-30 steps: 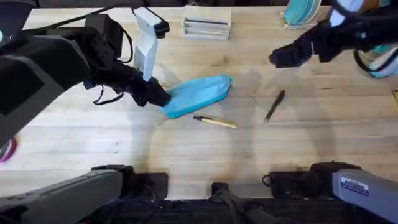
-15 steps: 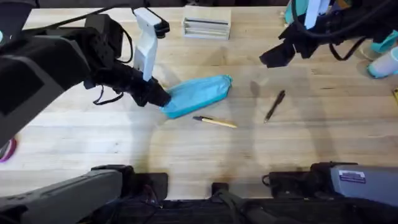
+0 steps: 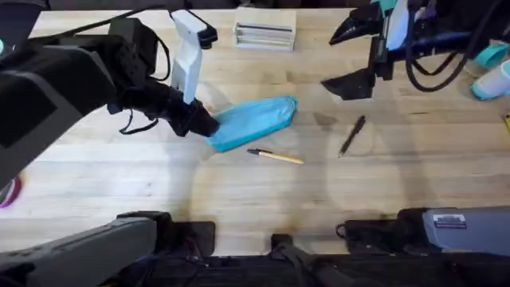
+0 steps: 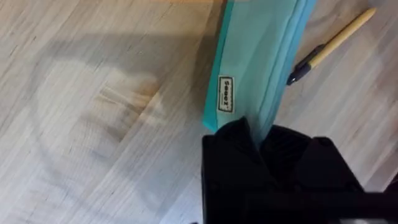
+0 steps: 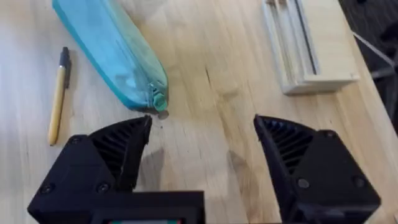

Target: Unzip the bag, pick up the pens from the table one at a time and place them inside, then zip the bag closed.

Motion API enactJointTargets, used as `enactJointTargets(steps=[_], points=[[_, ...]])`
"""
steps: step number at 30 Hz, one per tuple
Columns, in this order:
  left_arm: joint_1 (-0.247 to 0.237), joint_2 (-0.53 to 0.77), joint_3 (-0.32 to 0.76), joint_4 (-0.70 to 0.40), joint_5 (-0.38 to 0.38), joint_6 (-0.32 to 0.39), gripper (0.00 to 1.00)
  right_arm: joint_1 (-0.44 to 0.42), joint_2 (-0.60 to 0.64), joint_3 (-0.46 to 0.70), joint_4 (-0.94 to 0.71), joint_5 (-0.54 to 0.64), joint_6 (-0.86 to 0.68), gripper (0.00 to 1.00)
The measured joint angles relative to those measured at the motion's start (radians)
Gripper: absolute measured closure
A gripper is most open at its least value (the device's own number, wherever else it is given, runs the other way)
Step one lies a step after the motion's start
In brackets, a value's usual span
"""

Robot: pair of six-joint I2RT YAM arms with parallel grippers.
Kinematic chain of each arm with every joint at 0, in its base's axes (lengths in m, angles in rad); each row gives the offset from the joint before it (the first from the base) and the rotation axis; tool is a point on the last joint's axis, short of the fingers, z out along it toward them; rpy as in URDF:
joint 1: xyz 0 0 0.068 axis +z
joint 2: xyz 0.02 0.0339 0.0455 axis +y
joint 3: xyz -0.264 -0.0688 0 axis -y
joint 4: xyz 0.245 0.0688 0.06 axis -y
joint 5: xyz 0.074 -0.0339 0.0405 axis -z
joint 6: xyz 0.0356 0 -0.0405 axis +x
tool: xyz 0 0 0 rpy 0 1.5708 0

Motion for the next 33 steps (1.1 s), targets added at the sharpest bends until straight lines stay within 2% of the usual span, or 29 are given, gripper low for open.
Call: enactJointTargets(steps=[9,17,24,33], points=[[0.0,0.0,0.0,0.003,-0.001,0.0,0.958,0.0,0.154,0.0,-0.001,-0.058,-0.08,0.005],[0.0,0.0,0.0,0.012,-0.003,0.0,0.958,0.005,0.195,0.0,-0.018,-0.08,-0.086,0.005],[0.0,0.0,0.0,0.013,-0.004,0.0,0.958,0.044,0.199,0.001,-0.02,-0.092,-0.089,0.005],[0.0,0.0,0.0,0.013,-0.005,0.0,0.958,0.079,0.272,0.003,-0.019,-0.096,-0.089,0.005]])
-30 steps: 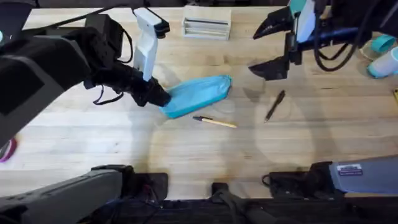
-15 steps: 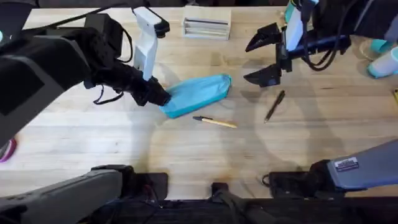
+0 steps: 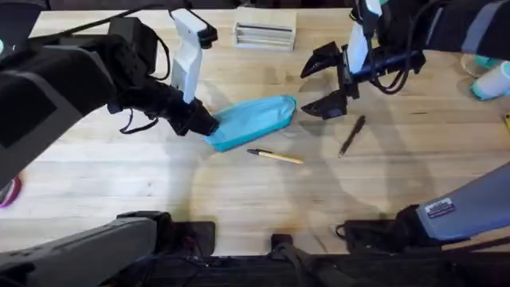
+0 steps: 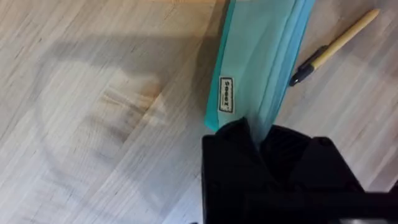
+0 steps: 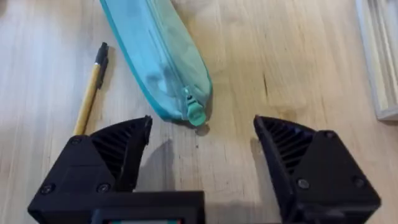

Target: Unzip the bag, pick up the pens from the table one at a time and place them inside, then zip the bag closed.

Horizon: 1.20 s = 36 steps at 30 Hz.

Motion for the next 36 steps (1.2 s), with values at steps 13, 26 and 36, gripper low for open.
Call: enactJointTargets(steps=[13,26,36], points=[[0.0,0.0,0.0,0.001,0.0,0.0,0.958,0.005,0.0,0.0,0.032,0.0,0.0,0.005],[0.0,0.0,0.0,0.002,0.0,0.0,0.958,0.008,0.015,0.0,0.059,0.056,0.0,0.005],[0.0,0.0,0.0,0.002,0.0,0.0,0.958,0.036,0.044,0.0,0.08,0.052,0.0,0.005]])
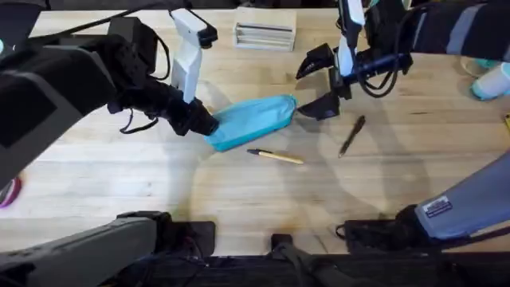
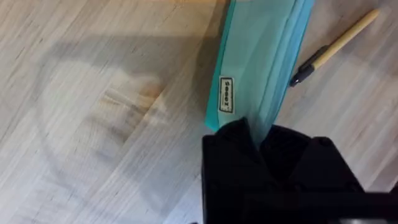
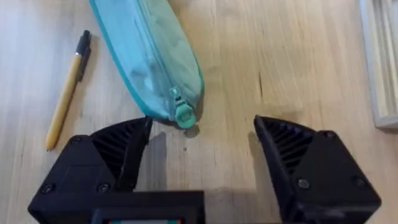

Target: Unzip the bag, pick up the pens from the table one at a time and place them inside, then zip the bag closed.

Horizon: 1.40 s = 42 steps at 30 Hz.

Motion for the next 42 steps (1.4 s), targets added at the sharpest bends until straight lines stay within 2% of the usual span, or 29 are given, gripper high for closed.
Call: enactJointTargets(steps=[21,27,35,38,42], points=[[0.0,0.0,0.0,0.0,0.0,0.0,0.958,0.019,0.006,0.0,0.022,0.0,0.0,0.009],[0.0,0.0,0.0,0.0,0.0,0.0,0.958,0.019,0.006,0.0,0.022,0.0,-0.004,0.111],[0.0,0.0,0.0,0.0,0.0,0.0,0.958,0.021,0.006,0.0,0.021,0.0,-0.007,0.113],[0.0,0.0,0.0,0.0,0.0,0.0,0.958,0.024,0.006,0.0,0.021,0.0,-0.008,0.244],[0.0,0.0,0.0,0.0,0.0,0.0,0.959,0.027,0.006,0.0,0.021,0.002,-0.009,0.298]])
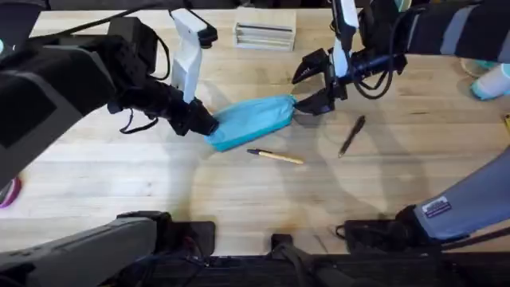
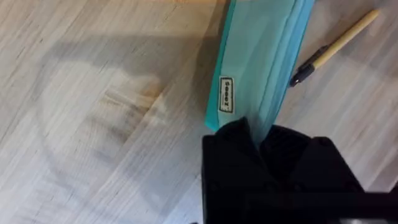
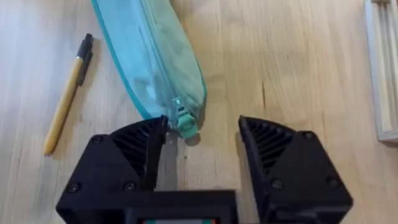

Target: Unzip the bag, pick up the pens from the table one at a time and place them inside, then zip the bag closed.

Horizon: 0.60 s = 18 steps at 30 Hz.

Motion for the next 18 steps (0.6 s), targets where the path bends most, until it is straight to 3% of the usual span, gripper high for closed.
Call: enactJointTargets(steps=[5,9,16,18], points=[[0.0,0.0,0.0,0.0,0.0,0.0,0.959,0.0,0.0,0.0,0.0,0.0,-0.002,0.322],[0.0,0.0,0.0,0.0,0.0,0.0,0.959,0.002,0.0,0.0,-0.004,0.0,-0.002,0.43],[0.0,0.0,0.0,0.0,0.0,0.0,0.959,0.005,0.0,0.0,-0.009,0.0,-0.002,0.451],[0.0,0.0,0.0,0.0,0.0,0.0,0.958,0.006,0.0,0.0,-0.013,0.0,-0.002,0.517]])
